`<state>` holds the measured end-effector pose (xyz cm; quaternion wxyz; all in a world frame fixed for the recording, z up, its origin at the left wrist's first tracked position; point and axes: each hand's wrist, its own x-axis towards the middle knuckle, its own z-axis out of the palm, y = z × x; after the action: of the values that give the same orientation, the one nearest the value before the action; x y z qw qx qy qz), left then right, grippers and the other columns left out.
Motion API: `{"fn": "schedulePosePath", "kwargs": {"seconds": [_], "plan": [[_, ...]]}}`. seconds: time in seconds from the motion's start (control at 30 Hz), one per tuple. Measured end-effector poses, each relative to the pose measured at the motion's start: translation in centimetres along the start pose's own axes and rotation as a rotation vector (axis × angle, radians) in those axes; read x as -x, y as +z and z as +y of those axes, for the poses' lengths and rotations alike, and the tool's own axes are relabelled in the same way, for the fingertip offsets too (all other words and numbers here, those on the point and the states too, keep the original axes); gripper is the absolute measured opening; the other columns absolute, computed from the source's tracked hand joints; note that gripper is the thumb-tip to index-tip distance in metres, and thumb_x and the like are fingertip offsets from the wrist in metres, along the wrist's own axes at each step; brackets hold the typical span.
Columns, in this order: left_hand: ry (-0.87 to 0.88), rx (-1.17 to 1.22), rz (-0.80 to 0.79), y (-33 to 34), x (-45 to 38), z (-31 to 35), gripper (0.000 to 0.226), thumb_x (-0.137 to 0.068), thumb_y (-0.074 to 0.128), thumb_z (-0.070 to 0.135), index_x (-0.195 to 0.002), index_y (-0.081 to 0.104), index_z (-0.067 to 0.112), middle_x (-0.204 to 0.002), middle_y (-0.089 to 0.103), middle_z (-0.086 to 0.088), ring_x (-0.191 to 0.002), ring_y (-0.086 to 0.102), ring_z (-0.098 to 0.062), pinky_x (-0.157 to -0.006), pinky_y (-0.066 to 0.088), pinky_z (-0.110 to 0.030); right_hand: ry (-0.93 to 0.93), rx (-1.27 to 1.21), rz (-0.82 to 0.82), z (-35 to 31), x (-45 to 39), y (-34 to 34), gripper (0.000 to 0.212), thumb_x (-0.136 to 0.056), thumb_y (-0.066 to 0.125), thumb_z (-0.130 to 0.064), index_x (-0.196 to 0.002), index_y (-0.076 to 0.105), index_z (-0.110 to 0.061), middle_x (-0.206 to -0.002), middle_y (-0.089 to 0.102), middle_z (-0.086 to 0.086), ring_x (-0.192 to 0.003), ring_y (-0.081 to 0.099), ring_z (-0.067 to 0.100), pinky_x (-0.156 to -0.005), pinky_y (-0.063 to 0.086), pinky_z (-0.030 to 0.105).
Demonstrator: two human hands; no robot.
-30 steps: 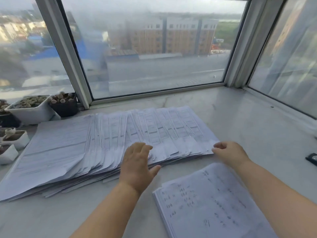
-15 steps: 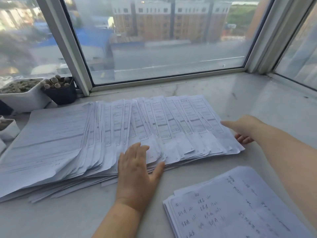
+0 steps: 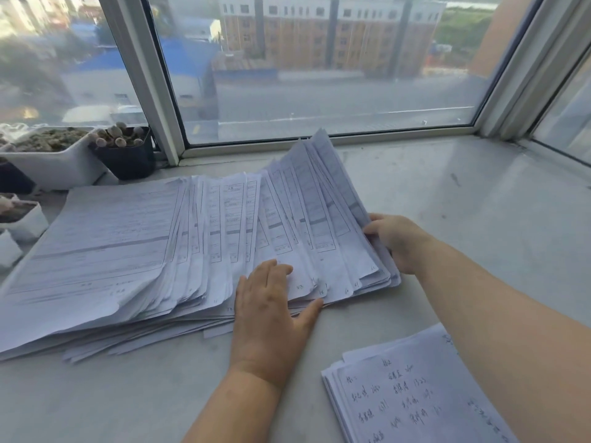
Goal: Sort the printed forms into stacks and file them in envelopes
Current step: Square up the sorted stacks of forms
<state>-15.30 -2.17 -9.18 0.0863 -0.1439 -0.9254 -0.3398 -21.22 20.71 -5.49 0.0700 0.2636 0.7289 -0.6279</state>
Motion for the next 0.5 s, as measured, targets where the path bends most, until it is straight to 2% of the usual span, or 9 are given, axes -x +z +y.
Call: {"fn": "schedulePosePath", "kwargs": {"seconds": [0.03, 0.1, 0.17, 0.3, 0.4, 0.5], "plan": [[-0.002, -0.001, -0.004, 0.0, 0.0, 0.0, 0.056, -0.077, 0.071, 0.046, -0.121, 0.054, 0.016, -0.131, 0.050, -0.001, -0.124, 0.042, -0.021, -0.108, 0.031, -0.043, 0.013, -0.049, -0.004, -0.1, 0.2, 0.4, 0.022, -0.094, 0.056, -0.018, -0.108, 0.070, -0.008, -0.094, 0.075, 0.009, -0.090, 0.070, 0.027, -0.082, 0.057, 0.038], [0.000, -0.009, -0.008, 0.0, 0.0, 0.0, 0.054, -0.078, 0.071, 0.045, -0.120, 0.054, 0.014, -0.129, 0.050, -0.002, -0.123, 0.043, -0.022, -0.108, 0.031, -0.043, 0.046, -0.062, -0.090, -0.1, 0.8, 1.0, 0.032, -0.088, 0.067, -0.039, -0.109, 0.069, -0.015, -0.104, 0.074, 0.005, -0.101, 0.068, 0.024, -0.095, 0.051, 0.041], [0.010, -0.011, -0.001, 0.0, -0.1, 0.0, 0.050, -0.079, 0.071, 0.041, -0.117, 0.055, 0.012, -0.124, 0.052, -0.002, -0.119, 0.045, -0.022, -0.107, 0.031, -0.044, 0.015, 0.073, -0.160, 0.1, 1.3, 1.8, 0.026, -0.081, 0.076, -0.030, -0.104, 0.067, -0.022, -0.108, 0.073, 0.001, -0.106, 0.065, 0.023, -0.100, 0.048, 0.042], [0.009, -0.013, 0.003, 0.1, -0.1, 0.0, 0.048, -0.080, 0.072, 0.038, -0.115, 0.055, 0.011, -0.121, 0.053, -0.002, -0.117, 0.047, -0.022, -0.107, 0.031, -0.044, 0.010, 0.112, -0.100, 0.0, 2.0, 3.8, 0.030, -0.074, 0.076, 0.003, -0.094, 0.066, -0.018, -0.103, 0.073, 0.008, -0.097, 0.069, 0.029, -0.091, 0.054, 0.045], [-0.004, 0.005, 0.009, 0.1, -0.1, 0.0, 0.051, -0.077, 0.074, 0.038, -0.115, 0.056, 0.010, -0.121, 0.053, -0.003, -0.115, 0.046, -0.024, -0.106, 0.032, -0.045, -0.019, 0.204, -0.054, -0.2, 2.4, 5.2, 0.034, -0.072, 0.075, 0.007, -0.089, 0.063, -0.020, -0.105, 0.071, 0.008, -0.099, 0.067, 0.029, -0.095, 0.052, 0.045], [-0.016, 0.011, 0.024, 0.1, -0.2, -0.1, 0.056, -0.076, 0.073, 0.041, -0.120, 0.054, 0.012, -0.130, 0.048, -0.004, -0.124, 0.040, -0.024, -0.110, 0.028, -0.039, -0.033, 0.207, -0.008, -0.7, 2.7, 5.6, 0.044, -0.071, 0.075, 0.009, -0.104, 0.060, -0.016, -0.107, 0.068, 0.009, -0.101, 0.065, 0.031, -0.093, 0.053, 0.044]]}}
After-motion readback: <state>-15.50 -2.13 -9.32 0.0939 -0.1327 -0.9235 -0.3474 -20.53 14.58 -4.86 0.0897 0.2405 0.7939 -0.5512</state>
